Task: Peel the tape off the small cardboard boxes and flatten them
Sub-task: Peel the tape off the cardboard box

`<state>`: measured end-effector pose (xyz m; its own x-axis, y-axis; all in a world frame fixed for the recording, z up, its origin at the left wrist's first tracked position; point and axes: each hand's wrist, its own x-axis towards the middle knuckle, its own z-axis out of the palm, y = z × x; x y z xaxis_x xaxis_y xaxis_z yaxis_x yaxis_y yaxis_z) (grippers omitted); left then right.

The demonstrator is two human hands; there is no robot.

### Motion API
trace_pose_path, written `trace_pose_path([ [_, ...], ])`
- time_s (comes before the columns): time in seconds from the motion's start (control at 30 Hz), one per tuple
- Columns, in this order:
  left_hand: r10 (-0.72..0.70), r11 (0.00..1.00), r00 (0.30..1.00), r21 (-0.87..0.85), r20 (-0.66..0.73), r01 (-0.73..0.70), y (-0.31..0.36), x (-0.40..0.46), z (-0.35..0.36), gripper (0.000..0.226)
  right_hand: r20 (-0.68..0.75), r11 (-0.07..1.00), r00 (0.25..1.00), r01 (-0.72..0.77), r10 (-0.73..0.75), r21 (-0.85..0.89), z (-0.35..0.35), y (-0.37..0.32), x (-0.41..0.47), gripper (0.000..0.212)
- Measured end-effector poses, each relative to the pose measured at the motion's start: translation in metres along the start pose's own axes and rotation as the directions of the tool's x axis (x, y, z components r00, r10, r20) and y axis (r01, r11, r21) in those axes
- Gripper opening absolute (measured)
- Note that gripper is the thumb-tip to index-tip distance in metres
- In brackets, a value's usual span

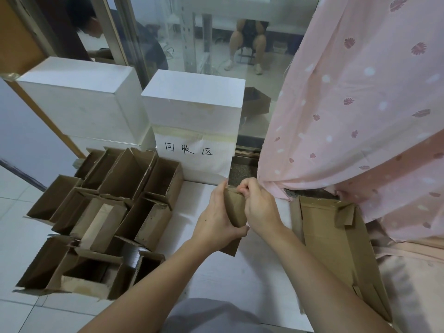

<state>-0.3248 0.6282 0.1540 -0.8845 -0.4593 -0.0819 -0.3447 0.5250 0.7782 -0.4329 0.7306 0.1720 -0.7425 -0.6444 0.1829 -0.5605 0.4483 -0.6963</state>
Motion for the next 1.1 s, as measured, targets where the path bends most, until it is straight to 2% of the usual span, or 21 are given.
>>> trace_pose_path([
  [0.13, -0.020, 1.000, 1.000, -0.011, -0.021, 0.020, -0.003, 0.002, -0.004, 0.128, 0.104, 0.998, 0.993, 0.057, -0.056, -0.011, -0.001, 0.002, 0.002, 0.009],
  [0.23, -0.013, 1.000, 1.000, 0.006, -0.027, 0.013, -0.008, 0.003, -0.007, 0.126, 0.188, 0.997, 0.979, 0.080, -0.078, 0.001, -0.004, 0.003, 0.003, 0.031],
  [0.33, 0.004, 1.000, 1.000, 0.007, -0.029, -0.004, -0.012, 0.003, -0.008, 0.125, 0.209, 0.986, 0.967, 0.161, -0.149, -0.044, -0.003, 0.002, 0.005, 0.040],
  [0.4, 0.012, 1.000, 0.999, 0.010, -0.033, -0.012, -0.013, 0.003, -0.008, 0.125, 0.197, 0.988, 0.970, 0.150, -0.142, -0.028, -0.002, 0.000, 0.006, 0.040],
  [0.7, 0.028, 0.999, 1.000, 0.039, -0.007, -0.028, -0.011, 0.001, -0.009, 0.127, 0.046, 0.983, 0.984, 0.177, -0.175, -0.056, 0.009, 0.006, 0.007, 0.012],
  [0.77, 0.025, 0.999, 1.000, 0.038, -0.006, -0.025, -0.012, 0.001, -0.008, 0.128, 0.037, 0.980, 0.982, 0.185, -0.183, -0.076, 0.009, 0.005, 0.007, 0.011],
  [0.9, 0.025, 0.999, 1.000, 0.029, -0.011, -0.024, -0.015, 0.003, -0.009, 0.128, 0.132, 0.984, 0.977, 0.176, -0.169, -0.041, 0.005, 0.006, 0.009, 0.025],
  [1.03, 0.029, 0.999, 1.000, 0.026, 0.002, -0.029, -0.014, 0.003, -0.008, 0.128, 0.020, 0.993, 0.994, 0.106, -0.107, 0.054, 0.010, 0.004, 0.009, 0.012],
  [1.1, 0.043, 0.998, 0.998, 0.042, -0.040, -0.041, -0.014, 0.003, -0.006, 0.126, -0.034, 0.995, 0.997, 0.067, -0.065, 0.068, 0.014, 0.000, 0.009, 0.006],
])
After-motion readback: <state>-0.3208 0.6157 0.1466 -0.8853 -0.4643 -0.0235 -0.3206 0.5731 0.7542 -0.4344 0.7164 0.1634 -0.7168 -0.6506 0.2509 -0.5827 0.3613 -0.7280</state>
